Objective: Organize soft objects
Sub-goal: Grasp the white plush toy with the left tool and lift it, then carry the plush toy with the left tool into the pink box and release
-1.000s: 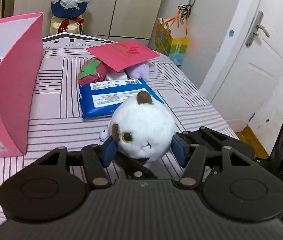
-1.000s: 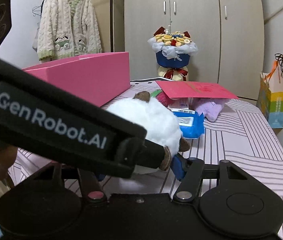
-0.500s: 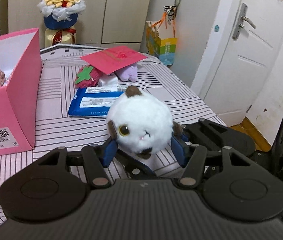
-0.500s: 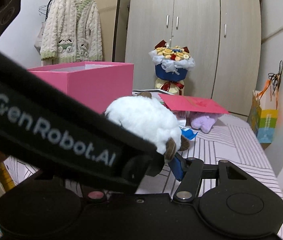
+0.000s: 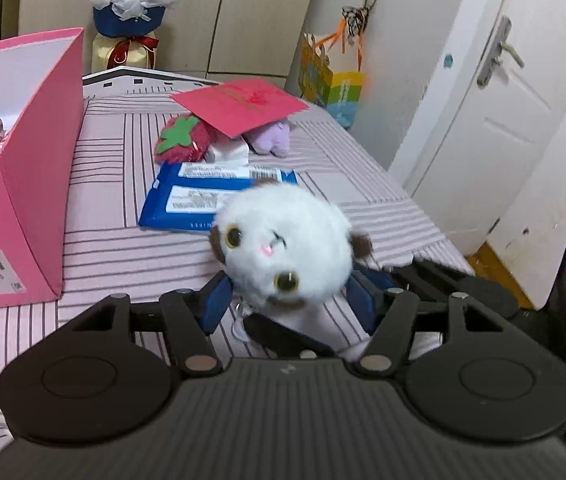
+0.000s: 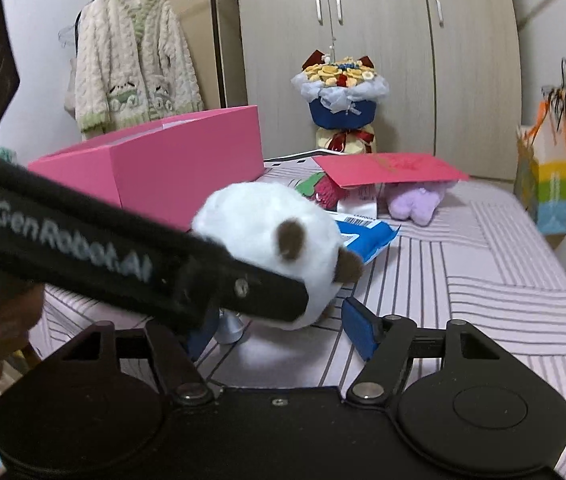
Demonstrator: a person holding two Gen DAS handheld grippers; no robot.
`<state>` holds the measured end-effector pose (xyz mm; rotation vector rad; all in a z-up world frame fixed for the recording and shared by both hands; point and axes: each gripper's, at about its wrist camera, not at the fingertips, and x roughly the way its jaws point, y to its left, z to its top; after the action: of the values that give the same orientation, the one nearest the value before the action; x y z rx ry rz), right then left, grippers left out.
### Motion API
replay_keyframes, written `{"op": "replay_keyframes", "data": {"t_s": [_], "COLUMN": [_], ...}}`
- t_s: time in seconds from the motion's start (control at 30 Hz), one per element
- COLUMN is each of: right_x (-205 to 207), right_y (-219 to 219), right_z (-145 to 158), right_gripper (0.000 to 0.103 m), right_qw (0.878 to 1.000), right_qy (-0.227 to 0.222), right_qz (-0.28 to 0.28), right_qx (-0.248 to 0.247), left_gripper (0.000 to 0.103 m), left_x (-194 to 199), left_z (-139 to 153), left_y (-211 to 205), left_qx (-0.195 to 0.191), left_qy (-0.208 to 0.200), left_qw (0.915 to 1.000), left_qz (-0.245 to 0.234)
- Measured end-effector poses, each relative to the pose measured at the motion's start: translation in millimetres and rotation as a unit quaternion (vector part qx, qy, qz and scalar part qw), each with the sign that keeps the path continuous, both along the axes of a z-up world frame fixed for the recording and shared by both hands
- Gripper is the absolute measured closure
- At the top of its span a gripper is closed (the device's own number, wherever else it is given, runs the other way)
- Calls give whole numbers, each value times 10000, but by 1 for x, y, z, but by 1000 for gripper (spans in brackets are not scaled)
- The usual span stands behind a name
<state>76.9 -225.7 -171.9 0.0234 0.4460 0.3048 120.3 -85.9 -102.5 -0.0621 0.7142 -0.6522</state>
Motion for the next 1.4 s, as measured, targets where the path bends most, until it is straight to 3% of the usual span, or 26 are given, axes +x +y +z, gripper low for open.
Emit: {"op": "replay_keyframes", "data": {"t_s": [0.1,0.27,0.4,0.47,0.53,0.77,0.97,1.17,1.4], "right_x": [2,-2,4,6,5,-3,-12,-19,-26], "right_y": [-3,-1,1,5,10,11,4,4,8], "right_z": [-2,-4,2,3,2,6,12,24,58], "right_gripper": [22,18,17,18,26,30,30,30,30], "right_qw": [9999,9998,9989,9984,9982,9991,9998,9997,9985], "right_qy": [-8,-184,-453,-514,-521,-365,-59,131,404], "right_qz": [29,4,138,203,244,160,117,142,351], "right_qx": [130,106,13,-109,-164,-152,155,138,-116], "left_gripper": [37,29,29,33,38,41,41,40,40], "left_x": [9,17,16,15,12,-4,-6,-12,-25], "left_z": [-1,-4,-4,-2,-2,6,19,32,58], "left_y": [4,11,14,11,7,-3,-6,-11,-2], "left_qx": [-249,-662,-811,-712,-488,64,189,481,449], "left_qy": [15,57,9,-16,-72,-286,119,290,383], "left_qw": [9997,9977,9967,9974,9988,9996,9995,9977,9966], "left_qz": [82,149,88,68,26,-52,-219,-383,-572]}}
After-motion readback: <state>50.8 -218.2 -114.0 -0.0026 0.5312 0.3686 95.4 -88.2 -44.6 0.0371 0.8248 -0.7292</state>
